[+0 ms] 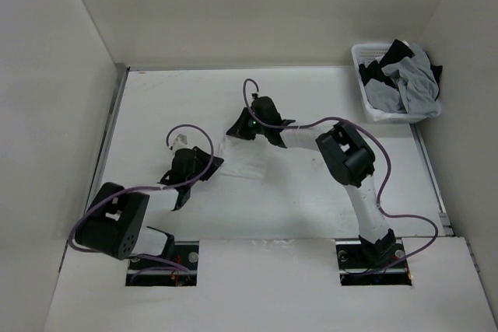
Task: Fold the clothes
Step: Fold the tank top
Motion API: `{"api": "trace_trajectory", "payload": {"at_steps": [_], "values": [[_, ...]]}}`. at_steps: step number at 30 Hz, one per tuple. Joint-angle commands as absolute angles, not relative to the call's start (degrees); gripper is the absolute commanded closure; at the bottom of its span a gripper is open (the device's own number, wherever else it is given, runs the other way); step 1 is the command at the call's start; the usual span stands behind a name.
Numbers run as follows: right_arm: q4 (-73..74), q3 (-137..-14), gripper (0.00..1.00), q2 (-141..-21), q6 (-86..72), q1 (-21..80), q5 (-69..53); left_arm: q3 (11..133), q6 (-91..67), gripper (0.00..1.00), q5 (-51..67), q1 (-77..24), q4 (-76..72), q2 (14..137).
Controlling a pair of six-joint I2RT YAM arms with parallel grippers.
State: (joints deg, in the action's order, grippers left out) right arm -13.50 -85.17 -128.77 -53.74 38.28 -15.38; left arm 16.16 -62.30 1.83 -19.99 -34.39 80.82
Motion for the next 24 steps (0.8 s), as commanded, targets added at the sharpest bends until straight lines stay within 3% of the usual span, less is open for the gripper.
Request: {"api": "trace_trajectory", "payload": {"at_steps": [1,8,13,19,24], "values": [[-17.31,-89.03,0.95,-126.84,-55.2,38.19,-14.94,14.94,-63.37,0.84,2.37,-20.52,-35.78,73.76],[-22.49,-81.84,0.84,-113.57,-52.48,36.17,-14.77,17.92,-58.72,0.78,-5.17,-24.12,-24.19,59.34],[-24.7,-68.23,0.64,-100.66,-46.86,34.32,-12.49,21.26,-52.49,0.68,-7.73,-24.92,-15.66,52.13],[-26.89,-49.25,0.49,-85.28,-39.3,32.48,0.24,22.32,-46.59,0.57,-8.44,-22.9,-4.59,45.01],[-29.53,-39.04,0.46,-78.76,-38.58,28.44,8.43,22.32,-44.65,0.54,-8.09,-18.07,0.96,44.3]]}}
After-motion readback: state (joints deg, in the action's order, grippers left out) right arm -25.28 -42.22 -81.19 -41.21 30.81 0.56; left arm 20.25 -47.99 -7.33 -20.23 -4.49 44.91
